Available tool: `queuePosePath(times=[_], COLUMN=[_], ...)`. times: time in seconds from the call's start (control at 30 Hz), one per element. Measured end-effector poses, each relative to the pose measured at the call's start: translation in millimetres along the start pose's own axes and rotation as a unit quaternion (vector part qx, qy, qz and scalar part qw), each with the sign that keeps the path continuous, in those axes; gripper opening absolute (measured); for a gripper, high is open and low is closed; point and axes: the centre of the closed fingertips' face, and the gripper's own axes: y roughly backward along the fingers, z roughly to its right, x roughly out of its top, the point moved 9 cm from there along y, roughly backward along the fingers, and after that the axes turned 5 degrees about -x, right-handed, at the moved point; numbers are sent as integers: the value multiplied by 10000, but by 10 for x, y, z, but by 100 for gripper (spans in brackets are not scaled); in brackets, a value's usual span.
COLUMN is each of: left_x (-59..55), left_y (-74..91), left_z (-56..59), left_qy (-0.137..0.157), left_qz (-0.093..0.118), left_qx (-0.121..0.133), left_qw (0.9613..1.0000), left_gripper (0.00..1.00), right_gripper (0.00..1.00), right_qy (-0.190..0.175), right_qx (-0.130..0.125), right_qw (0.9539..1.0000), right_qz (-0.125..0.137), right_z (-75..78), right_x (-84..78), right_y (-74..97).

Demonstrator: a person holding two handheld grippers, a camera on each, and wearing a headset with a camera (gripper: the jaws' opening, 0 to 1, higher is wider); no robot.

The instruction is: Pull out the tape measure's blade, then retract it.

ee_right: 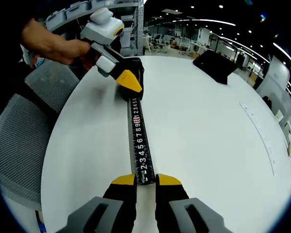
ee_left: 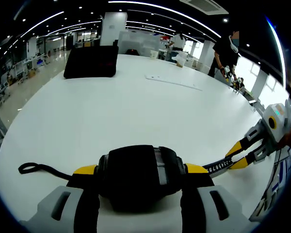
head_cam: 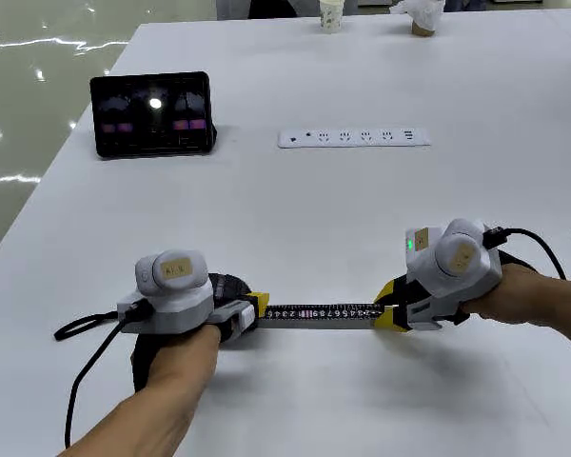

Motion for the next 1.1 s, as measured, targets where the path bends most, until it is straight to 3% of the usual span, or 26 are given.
queuePosePath(times=[1.1], left_x=[1], left_y=[-2], left_z=[-12], left_qy=[66], left_qz=[-11], left_qx=[-33], left_qw=[10000], left_gripper=[63], right_gripper=[11], right_qy=[53], right_qx=[51], right_qw=[9999], right_qz=[74], right_z=[-16], right_x=[190], right_y=[-131])
